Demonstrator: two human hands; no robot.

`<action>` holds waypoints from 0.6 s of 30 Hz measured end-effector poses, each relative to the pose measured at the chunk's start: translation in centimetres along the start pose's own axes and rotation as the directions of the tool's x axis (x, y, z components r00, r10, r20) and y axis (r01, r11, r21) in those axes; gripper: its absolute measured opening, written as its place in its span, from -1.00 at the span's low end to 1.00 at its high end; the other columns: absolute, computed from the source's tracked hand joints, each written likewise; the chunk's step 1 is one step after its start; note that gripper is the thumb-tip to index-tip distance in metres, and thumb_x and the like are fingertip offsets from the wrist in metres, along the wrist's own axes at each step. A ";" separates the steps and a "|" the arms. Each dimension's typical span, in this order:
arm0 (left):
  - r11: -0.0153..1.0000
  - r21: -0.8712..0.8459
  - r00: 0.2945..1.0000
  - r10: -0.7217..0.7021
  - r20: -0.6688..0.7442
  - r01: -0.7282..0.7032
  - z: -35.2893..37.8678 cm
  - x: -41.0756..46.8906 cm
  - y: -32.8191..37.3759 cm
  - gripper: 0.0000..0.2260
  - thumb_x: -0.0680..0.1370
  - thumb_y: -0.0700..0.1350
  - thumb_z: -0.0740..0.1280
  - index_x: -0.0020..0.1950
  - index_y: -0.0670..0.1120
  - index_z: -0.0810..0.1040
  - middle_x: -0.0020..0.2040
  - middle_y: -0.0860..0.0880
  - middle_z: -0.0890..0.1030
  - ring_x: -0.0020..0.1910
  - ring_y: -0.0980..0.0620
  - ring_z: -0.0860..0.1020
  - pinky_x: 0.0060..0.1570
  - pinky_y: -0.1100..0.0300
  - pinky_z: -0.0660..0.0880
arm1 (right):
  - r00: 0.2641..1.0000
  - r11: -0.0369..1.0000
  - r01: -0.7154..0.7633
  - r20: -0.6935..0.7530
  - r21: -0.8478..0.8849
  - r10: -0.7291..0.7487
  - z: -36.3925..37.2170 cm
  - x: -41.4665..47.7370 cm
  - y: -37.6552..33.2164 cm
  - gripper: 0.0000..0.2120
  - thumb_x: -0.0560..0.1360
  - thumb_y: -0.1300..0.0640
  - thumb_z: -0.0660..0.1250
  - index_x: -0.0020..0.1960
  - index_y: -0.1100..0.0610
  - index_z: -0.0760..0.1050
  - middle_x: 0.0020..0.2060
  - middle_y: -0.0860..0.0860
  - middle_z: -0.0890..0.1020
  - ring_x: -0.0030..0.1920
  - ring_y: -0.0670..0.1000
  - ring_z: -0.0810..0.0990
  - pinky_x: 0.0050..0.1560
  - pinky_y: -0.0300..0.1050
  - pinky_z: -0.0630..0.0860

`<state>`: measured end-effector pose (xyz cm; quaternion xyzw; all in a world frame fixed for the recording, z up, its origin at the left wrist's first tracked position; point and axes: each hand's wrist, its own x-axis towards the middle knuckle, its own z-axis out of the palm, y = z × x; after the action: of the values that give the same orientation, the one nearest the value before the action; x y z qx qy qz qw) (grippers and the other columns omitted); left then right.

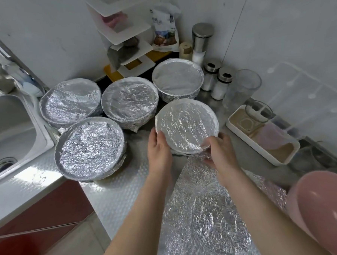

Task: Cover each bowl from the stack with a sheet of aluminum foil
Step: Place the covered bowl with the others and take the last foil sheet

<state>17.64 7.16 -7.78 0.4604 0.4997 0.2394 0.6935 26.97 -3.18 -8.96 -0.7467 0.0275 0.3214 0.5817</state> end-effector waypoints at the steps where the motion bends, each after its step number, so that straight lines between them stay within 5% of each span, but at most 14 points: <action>1: 1.000 -0.011 1.000 -0.018 -0.012 0.017 0.1 0.3 0.1 -0.60 0.68 -0.03 0.12 0.52 -0.03 0.26 0.41 -0.03 0.43 0.33 0.07 0.44 0.33 0.11 0.39 | 0.999 0.999 0.019 -0.031 -0.027 -0.020 -0.2 0.4 -0.2 -0.50 0.48 0.03 0.27 0.39 0.02 0.26 0.20 0.06 0.52 0.05 0.06 0.57 -0.05 0.03 0.56; 4: 0.996 -0.074 0.998 -0.049 -0.051 0.045 0.5 1.0 0.3 -0.57 0.69 -0.02 0.09 0.56 -0.02 0.18 0.49 0.02 0.31 0.40 0.08 0.33 0.38 0.16 0.26 | 0.998 0.999 0.026 -0.051 0.031 -0.024 -0.3 2.3 -1.5 -0.37 0.40 -0.17 0.27 0.43 -0.07 0.24 0.35 0.02 0.43 0.30 0.10 0.45 0.31 0.17 0.38; 7: 0.991 -0.129 0.988 -0.065 -0.143 0.046 1.2 1.4 0.7 -0.60 0.69 -0.05 0.08 0.54 -0.03 0.24 0.47 0.03 0.34 0.41 0.05 0.33 0.31 0.22 0.24 | 0.999 0.990 -0.031 -0.025 0.135 0.034 0.5 4.9 -1.6 -0.52 0.39 -0.24 0.23 0.25 -0.09 0.47 0.26 0.02 0.55 0.26 0.12 0.53 0.27 0.25 0.42; 11: 0.964 -0.251 0.965 -0.149 -0.215 0.093 2.4 2.3 0.7 -0.61 0.67 -0.02 0.08 0.48 -0.10 0.33 0.44 -0.09 0.41 0.37 -0.10 0.41 0.39 -0.05 0.33 | 0.998 0.965 -0.019 -0.055 0.260 0.034 2.4 4.7 -2.0 -0.76 0.61 -0.11 0.12 -0.01 -0.06 0.54 0.15 0.00 0.61 0.18 0.09 0.57 0.27 0.17 0.47; 15: 0.944 -0.303 0.952 -0.203 -0.228 0.129 2.9 2.9 1.3 -0.60 0.68 0.04 0.06 0.42 -0.15 0.37 0.33 -0.11 0.50 0.25 -0.13 0.51 0.21 -0.01 0.48 | 0.997 0.953 0.000 -0.073 0.303 0.023 3.3 5.6 -1.3 -0.58 0.60 -0.16 0.11 0.34 0.02 0.44 0.28 -0.01 0.54 0.28 0.08 0.51 0.33 0.18 0.41; 18: 0.947 -0.283 0.946 -0.222 -0.237 0.152 2.8 3.3 1.3 -0.56 0.67 0.07 0.05 0.41 -0.20 0.33 0.31 -0.18 0.50 0.24 -0.18 0.51 0.25 -0.09 0.46 | 0.996 0.954 0.010 -0.091 0.300 0.018 3.7 6.1 -1.0 -0.57 0.60 -0.15 0.09 0.35 0.03 0.44 0.27 0.00 0.55 0.27 0.08 0.51 0.33 0.17 0.41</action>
<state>21.68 9.25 -7.97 0.2790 0.5939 0.2952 0.6945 30.56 2.42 -11.60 -0.6637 0.1044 0.2800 0.6857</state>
